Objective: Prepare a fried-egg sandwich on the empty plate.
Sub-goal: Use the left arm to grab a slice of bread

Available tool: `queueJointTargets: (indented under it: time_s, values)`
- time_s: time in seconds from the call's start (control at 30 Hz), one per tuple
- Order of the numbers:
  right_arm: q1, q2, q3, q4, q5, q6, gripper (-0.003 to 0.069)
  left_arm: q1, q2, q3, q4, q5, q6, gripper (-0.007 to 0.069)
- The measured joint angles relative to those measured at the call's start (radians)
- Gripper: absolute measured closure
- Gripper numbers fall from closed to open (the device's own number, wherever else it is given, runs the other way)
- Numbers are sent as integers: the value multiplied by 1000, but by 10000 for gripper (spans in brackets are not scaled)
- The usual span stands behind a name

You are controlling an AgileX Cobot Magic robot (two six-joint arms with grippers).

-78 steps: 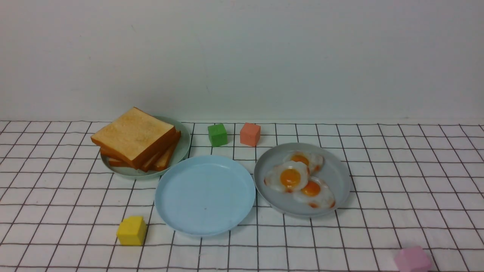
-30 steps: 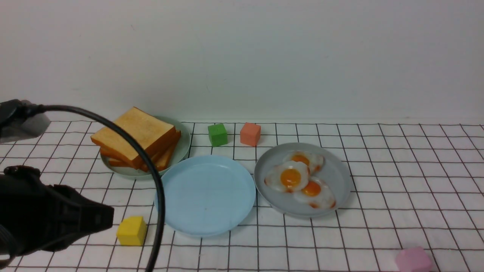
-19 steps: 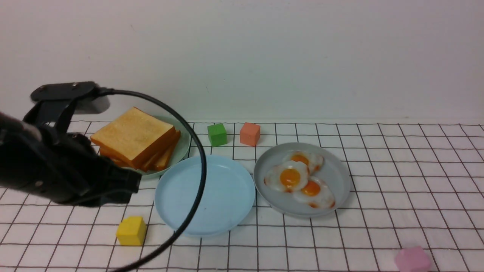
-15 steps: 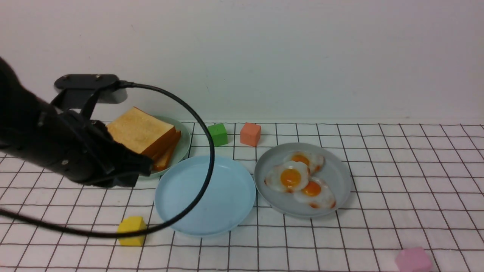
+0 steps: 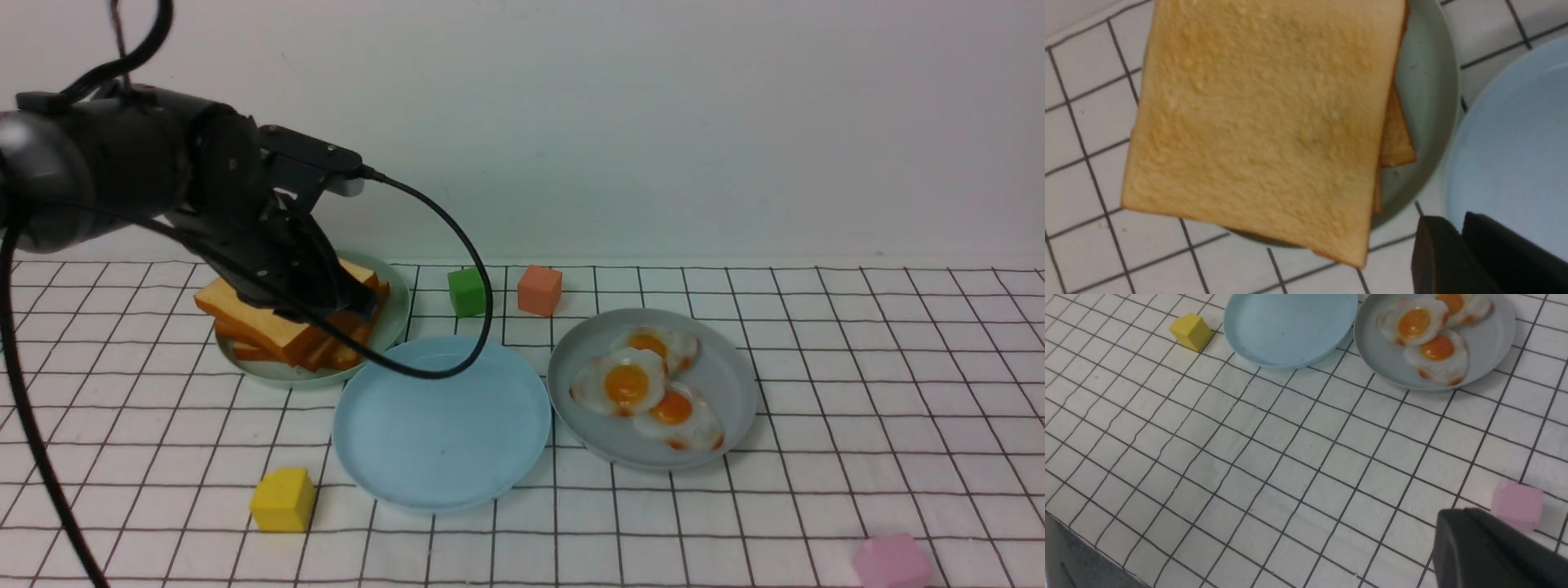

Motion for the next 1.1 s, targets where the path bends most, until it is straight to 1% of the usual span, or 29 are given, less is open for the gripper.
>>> queueJointTargets:
  time_s: [0.07, 0.1, 0.13, 0.17, 0.23, 0.27, 0.37, 0.5, 0.87, 0.9, 0.97, 1.0, 1.03, 1.1]
  values:
    - [0, 0, 0, 0, -1, 0, 659, 13, 40, -38, 15, -3, -17, 410]
    - [0, 0, 0, 0, -1, 0, 659, 17, 43, -41, 16, -4, -19, 390]
    - [0, 0, 0, 0, -2, 0, 658, 32, 69, -70, 22, -6, -28, 306]
    - [0, 0, 0, 0, -2, 0, 658, 33, 71, -70, 22, -6, -28, 306]
    - [1, 0, 0, 0, -2, -1, 656, 43, 90, -81, 27, -7, -28, 221]
    - [1, 0, 0, 0, -2, -1, 655, 45, 94, -82, 27, -7, -22, 197]
    - [1, 0, 0, 0, -13, -1, 655, 46, 107, -82, 28, -17, 22, 160]
    - [1, 0, 0, 0, -20, -1, 653, 46, 121, -84, 51, -44, 47, 153]
    - [1, 0, 0, 3, -22, -1, 652, 46, 176, -92, 64, -54, 54, 158]
    - [1, 0, 0, 3, -22, -1, 652, 46, 178, -92, 64, -54, 54, 167]
    - [1, 0, 0, 3, -23, -1, 650, 46, 178, -92, 57, -53, 54, 210]
    - [1, 0, 0, 3, -23, -1, 650, 46, 178, -92, 56, -53, 54, 216]
    - [1, 0, 0, 3, -23, -1, 648, 46, 178, -92, 48, -52, 55, 284]
    - [1, 0, 0, 3, -23, -1, 647, 46, 178, -93, 39, -50, 61, 351]
